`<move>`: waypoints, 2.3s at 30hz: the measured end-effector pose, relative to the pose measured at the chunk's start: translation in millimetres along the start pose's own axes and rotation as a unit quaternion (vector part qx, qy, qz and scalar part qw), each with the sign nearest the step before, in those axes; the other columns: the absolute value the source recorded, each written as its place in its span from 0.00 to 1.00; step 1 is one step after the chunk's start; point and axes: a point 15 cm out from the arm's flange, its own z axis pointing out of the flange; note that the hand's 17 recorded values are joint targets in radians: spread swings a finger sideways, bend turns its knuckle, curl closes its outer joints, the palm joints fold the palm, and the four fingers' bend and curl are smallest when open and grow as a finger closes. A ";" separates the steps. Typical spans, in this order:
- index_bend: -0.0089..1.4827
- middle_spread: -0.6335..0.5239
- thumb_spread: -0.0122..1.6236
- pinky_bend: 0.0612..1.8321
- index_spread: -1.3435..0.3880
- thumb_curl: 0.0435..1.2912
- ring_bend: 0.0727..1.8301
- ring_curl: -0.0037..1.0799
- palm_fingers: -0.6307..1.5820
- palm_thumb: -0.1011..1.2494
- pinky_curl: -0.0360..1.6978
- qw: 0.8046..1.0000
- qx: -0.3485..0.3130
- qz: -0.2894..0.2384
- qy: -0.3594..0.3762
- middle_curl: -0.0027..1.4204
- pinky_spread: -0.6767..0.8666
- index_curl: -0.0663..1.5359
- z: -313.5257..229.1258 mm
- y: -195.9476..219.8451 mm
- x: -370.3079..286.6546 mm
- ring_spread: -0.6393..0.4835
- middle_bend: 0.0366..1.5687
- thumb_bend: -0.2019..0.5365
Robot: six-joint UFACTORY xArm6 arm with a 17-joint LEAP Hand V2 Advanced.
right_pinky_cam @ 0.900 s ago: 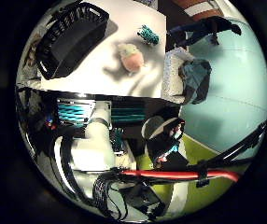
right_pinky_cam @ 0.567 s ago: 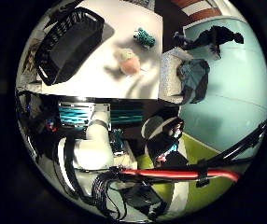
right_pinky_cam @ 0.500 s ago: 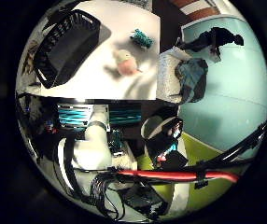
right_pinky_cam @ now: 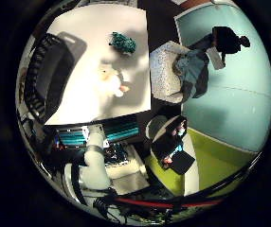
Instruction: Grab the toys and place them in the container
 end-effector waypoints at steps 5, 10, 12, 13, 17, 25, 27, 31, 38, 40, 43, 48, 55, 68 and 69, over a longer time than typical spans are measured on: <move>0.12 0.60 0.69 0.25 0.61 0.23 0.12 0.24 0.32 0.51 0.19 0.999 0.000 0.038 -0.002 0.21 0.74 0.23 20.4 -20.3 32.7 0.77 0.10 0.24; 0.12 0.60 0.69 0.24 0.62 0.23 0.12 0.24 0.33 0.51 0.19 0.998 -0.028 0.058 -0.009 0.21 0.74 0.22 66.2 -14.3 47.3 0.77 0.10 0.24; 0.12 0.61 0.69 0.25 0.62 0.23 0.12 0.24 0.33 0.50 0.19 0.997 -0.029 0.064 -0.012 0.21 0.74 0.22 80.7 -13.3 51.1 0.77 0.10 0.24; 0.12 0.61 0.69 0.25 0.62 0.23 0.12 0.24 0.33 0.50 0.19 0.997 -0.031 0.068 -0.013 0.21 0.74 0.22 87.2 -11.7 53.8 0.77 0.10 0.24; 0.11 0.61 0.69 0.25 0.64 0.23 0.13 0.24 0.33 0.50 0.19 0.995 -0.052 0.088 -0.019 0.21 0.75 0.22 115.7 2.4 65.3 0.77 0.10 0.24; 0.11 0.62 0.69 0.25 0.65 0.23 0.13 0.25 0.33 0.50 0.19 0.992 -0.060 0.110 -0.023 0.21 0.75 0.22 151.5 14.0 78.8 0.77 0.10 0.24; 0.11 0.62 0.69 0.25 0.65 0.23 0.13 0.25 0.33 0.50 0.19 0.991 -0.063 0.112 -0.024 0.21 0.75 0.22 161.3 16.9 79.9 0.77 0.10 0.24; 0.11 0.63 0.69 0.25 0.66 0.23 0.14 0.25 0.33 0.50 0.19 0.991 -0.070 0.115 -0.026 0.22 0.75 0.22 178.1 22.6 78.9 0.77 0.10 0.24; 0.11 0.63 0.69 0.25 0.66 0.23 0.14 0.24 0.34 0.49 0.19 0.989 -0.080 0.122 -0.028 0.22 0.75 0.22 205.7 31.4 77.1 0.77 0.10 0.24; 0.12 0.63 0.69 0.25 0.66 0.23 0.15 0.24 0.34 0.50 0.19 0.989 -0.078 0.123 -0.028 0.22 0.75 0.22 214.7 31.6 77.4 0.77 0.10 0.25; 0.12 0.62 0.69 0.24 0.66 0.23 0.16 0.24 0.36 0.50 0.18 0.989 -0.077 0.125 -0.027 0.23 0.75 0.22 227.5 30.6 77.9 0.76 0.11 0.25; 0.11 0.59 0.69 0.23 0.66 0.24 0.16 0.24 0.38 0.52 0.18 0.988 -0.094 0.121 -0.028 0.24 0.75 0.22 242.5 30.3 73.1 0.75 0.13 0.25; 0.11 0.45 0.67 0.22 0.64 0.26 0.30 0.29 0.52 0.59 0.16 0.987 -0.108 0.112 -0.028 0.28 0.63 0.21 252.1 28.5 68.5 0.55 0.23 0.26; 0.52 0.17 0.59 0.67 0.47 0.35 0.68 0.65 0.74 0.83 0.40 0.988 -0.118 0.094 0.019 0.66 0.24 0.49 250.2 23.1 82.7 0.26 0.55 0.27; 0.56 0.16 0.59 0.69 0.47 0.36 0.69 0.67 0.73 0.84 0.42 0.989 -0.115 0.094 0.019 0.69 0.25 0.52 248.4 22.6 83.3 0.26 0.58 0.26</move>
